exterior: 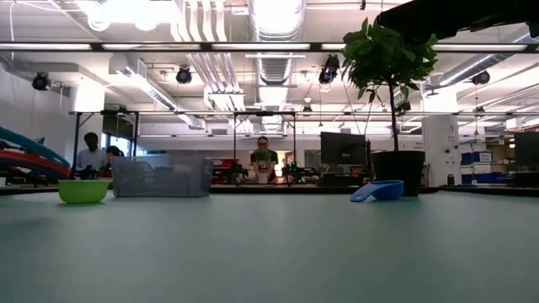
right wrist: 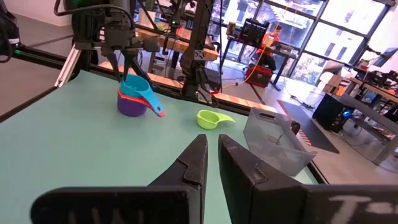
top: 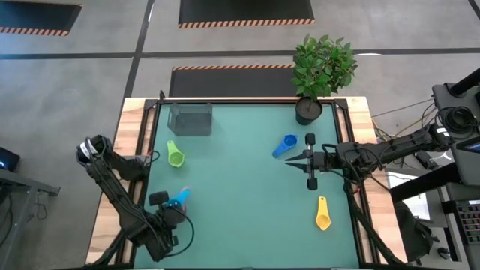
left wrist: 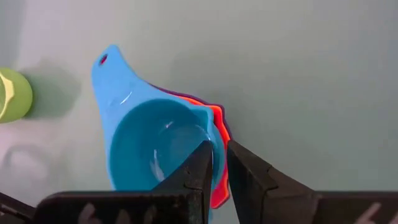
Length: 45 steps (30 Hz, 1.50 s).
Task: Nest measuring cups in basket
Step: Stack the light blue measuring cup on top of the red measuring cup, then stack the green measuring cup on top of the light blue measuring cup
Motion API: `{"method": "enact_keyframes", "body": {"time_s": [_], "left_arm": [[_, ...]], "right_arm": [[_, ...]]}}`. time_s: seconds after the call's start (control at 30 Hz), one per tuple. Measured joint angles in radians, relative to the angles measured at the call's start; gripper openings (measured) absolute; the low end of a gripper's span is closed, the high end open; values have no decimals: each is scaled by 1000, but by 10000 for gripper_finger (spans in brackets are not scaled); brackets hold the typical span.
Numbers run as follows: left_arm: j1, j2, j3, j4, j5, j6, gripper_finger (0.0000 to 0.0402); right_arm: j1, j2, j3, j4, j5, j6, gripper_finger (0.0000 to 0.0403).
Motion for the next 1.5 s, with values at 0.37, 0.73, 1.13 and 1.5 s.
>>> {"method": "enact_keyframes", "body": {"time_s": [0.37, 0.73, 1.13, 1.5], "left_arm": [[0, 0, 0, 8, 10, 0, 32], [79, -17, 50, 9, 3, 76, 22], [302, -19, 145, 18, -84, 414, 0], [452, -19, 118, 39, -79, 612, 0]], "right_arm": [[0, 0, -1, 0, 0, 0, 28], [0, 0, -1, -1, 0, 0, 28], [0, 0, 0, -2, 0, 0, 28], [0, -7, 38, -76, 0, 35, 28]]}}
